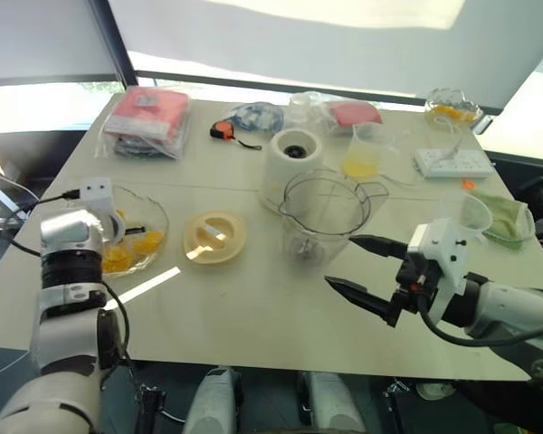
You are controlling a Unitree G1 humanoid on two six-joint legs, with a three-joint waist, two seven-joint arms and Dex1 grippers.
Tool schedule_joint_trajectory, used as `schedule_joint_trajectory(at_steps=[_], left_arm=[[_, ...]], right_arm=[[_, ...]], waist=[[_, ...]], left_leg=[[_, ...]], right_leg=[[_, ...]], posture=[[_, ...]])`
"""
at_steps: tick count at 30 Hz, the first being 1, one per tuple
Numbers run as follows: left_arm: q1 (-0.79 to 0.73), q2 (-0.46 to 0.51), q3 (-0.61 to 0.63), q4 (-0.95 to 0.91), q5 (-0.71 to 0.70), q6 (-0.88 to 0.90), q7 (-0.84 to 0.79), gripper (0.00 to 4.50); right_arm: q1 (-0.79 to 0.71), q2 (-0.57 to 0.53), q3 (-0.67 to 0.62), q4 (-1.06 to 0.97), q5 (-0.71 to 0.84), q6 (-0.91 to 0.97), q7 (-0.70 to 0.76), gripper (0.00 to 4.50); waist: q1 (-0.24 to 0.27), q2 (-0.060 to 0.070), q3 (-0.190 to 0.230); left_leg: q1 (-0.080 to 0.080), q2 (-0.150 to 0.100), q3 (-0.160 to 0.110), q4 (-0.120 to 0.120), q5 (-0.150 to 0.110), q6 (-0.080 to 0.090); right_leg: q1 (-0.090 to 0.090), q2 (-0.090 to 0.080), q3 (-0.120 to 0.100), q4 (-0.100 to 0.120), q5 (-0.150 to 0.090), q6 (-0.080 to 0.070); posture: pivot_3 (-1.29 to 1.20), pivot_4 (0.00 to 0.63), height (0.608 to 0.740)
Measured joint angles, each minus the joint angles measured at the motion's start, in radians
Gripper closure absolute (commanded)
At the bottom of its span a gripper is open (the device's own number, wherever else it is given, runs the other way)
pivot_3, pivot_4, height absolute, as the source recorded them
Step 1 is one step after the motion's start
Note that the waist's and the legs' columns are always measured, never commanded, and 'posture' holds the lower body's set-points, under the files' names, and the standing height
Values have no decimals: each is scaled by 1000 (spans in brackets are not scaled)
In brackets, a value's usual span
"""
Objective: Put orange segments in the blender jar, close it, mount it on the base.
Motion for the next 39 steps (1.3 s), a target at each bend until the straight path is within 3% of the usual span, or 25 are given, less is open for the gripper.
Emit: schedule_joint_trajectory(at_steps=[2, 6, 11, 14, 18, 21, 25, 33, 36, 39], left_arm=[[3, 55, -35, -97, -20, 56, -53, 4456], [-25, 229, -179, -234, -105, 65, -309, 4456], [-285, 283, -307, -215, -189, -77, -648, 4456], [-446, 225, -368, -163, -239, -216, -900, 4456], [-576, -17, -448, -7, -298, -358, -1164, 4456], [-622, -131, -466, 141, -312, -386, -1249, 4456], [-641, -219, -588, 266, -212, -567, -1394, 4456], [-578, -324, -698, 420, -37, -866, -1508, 4456], [-563, -348, -699, 439, 3, -921, -1509, 3539], [-563, -374, -698, 475, 45, -950, -1477, 2127]], right_arm=[[1, 4, -1, 9, -2, -3, 10, 238], [26, 10, -33, 48, 2, -3, 29, 238], [61, 11, -123, 82, 12, -2, 38, 238], [98, 42, -185, 91, 38, -2, 30, 238], [162, 131, -265, 93, 36, -30, -26, 238], [196, 182, -291, 88, 35, -47, -69, 238], [252, 226, -304, 44, 21, -74, -109, 238], [287, 268, -268, 4, -9, -97, -167, 238], [290, 267, -268, 4, -11, -99, -170, 238], [272, 264, -267, 8, -11, -101, -170, 238]], waist=[[1, 0, 0], [2, 0, 0], [21, 1, 0], [25, 2, -1], [30, 3, -1], [13, 4, -1], [-4, 6, 0], [-1, 8, 0], [0, 8, 0], [2, 8, 0]], left_leg=[[0, 0, 0, 0, 0, -1], [0, 0, 0, 0, 1, -1], [-1, -1, 1, 0, 1, -3], [-2, -3, 2, 0, 1, -2], [-2, -7, 4, 2, 1, 1], [-2, -7, 4, 2, 1, 2], [-2, -1, 2, 2, 0, 3], [0, 0, -1, 2, 0, 3], [-1, 0, -1, 2, 0, 3], [-1, -1, -1, 2, 0, 3]], right_leg=[[0, 0, 0, 0, 0, 0], [0, -2, -1, 0, -2, -5], [1, -6, -6, -2, -2, -5], [2, -5, -7, -3, -3, -5], [5, -2, -8, -6, -3, -5], [5, 1, -5, -8, -2, -4], [3, 9, -4, -6, -1, -1], [2, 12, -4, 0, -3, -5], [2, 11, -3, -1, -3, -5], [2, 11, -3, -1, -3, -4]], posture=[[0, 150, 740], [0, 150, 740], [0, 150, 740], [0, 150, 740], [0, 150, 740], [0, 150, 740], [0, 150, 740], [0, 150, 740], [0, 150, 740], [0, 150, 740]])
